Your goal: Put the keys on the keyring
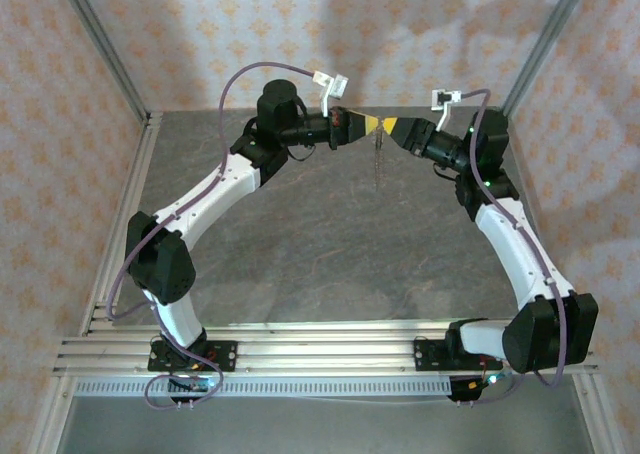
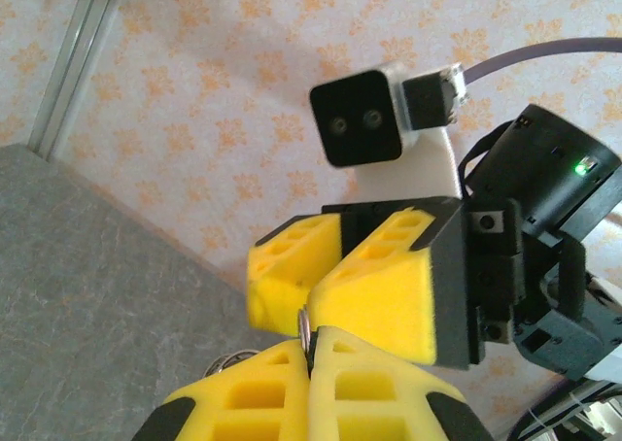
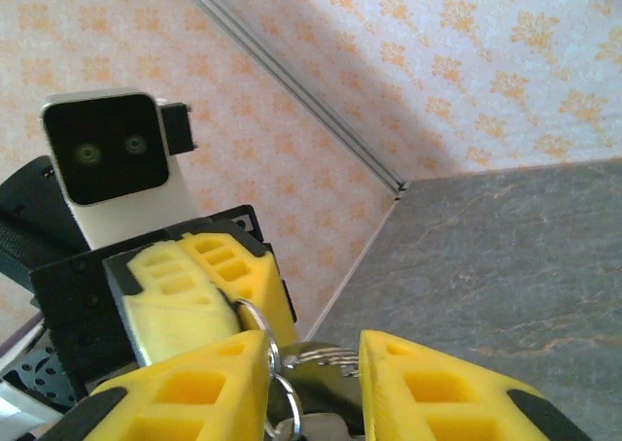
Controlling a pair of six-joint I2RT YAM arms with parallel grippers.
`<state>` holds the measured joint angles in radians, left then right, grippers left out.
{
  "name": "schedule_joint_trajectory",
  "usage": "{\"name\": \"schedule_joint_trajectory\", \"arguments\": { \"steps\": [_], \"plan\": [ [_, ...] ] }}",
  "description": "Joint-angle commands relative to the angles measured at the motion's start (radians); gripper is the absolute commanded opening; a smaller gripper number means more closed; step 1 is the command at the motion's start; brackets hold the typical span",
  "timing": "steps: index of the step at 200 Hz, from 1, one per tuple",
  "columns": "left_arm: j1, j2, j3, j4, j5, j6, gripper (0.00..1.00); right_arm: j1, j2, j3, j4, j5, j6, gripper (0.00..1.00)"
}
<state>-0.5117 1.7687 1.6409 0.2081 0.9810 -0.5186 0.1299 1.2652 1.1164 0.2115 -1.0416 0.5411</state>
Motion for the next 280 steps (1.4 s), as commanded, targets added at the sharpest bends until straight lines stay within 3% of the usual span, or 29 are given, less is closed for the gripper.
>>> {"name": "schedule_joint_trajectory", "arguments": {
  "steps": [1, 58, 125, 181, 280],
  "plan": [
    [-0.007, -0.047, 0.002, 0.080, -0.011, -0.009, 0.00, -0.004, -0.012, -0.028, 0.141, 0.001, 0.068, 0.29],
    [-0.007, -0.042, 0.002, 0.096, -0.016, -0.045, 0.00, -0.004, -0.007, -0.074, 0.244, -0.034, 0.136, 0.22],
    [-0.007, -0.034, 0.003, 0.100, -0.018, -0.050, 0.00, -0.003, -0.013, -0.094, 0.295, -0.050, 0.171, 0.25],
    [-0.007, -0.041, 0.004, 0.092, -0.018, -0.046, 0.00, -0.009, -0.042, -0.110, 0.269, 0.064, 0.169, 0.28],
    [-0.007, -0.044, 0.005, 0.091, -0.019, -0.046, 0.00, -0.007, -0.068, -0.146, 0.373, 0.003, 0.231, 0.25]
  ]
}}
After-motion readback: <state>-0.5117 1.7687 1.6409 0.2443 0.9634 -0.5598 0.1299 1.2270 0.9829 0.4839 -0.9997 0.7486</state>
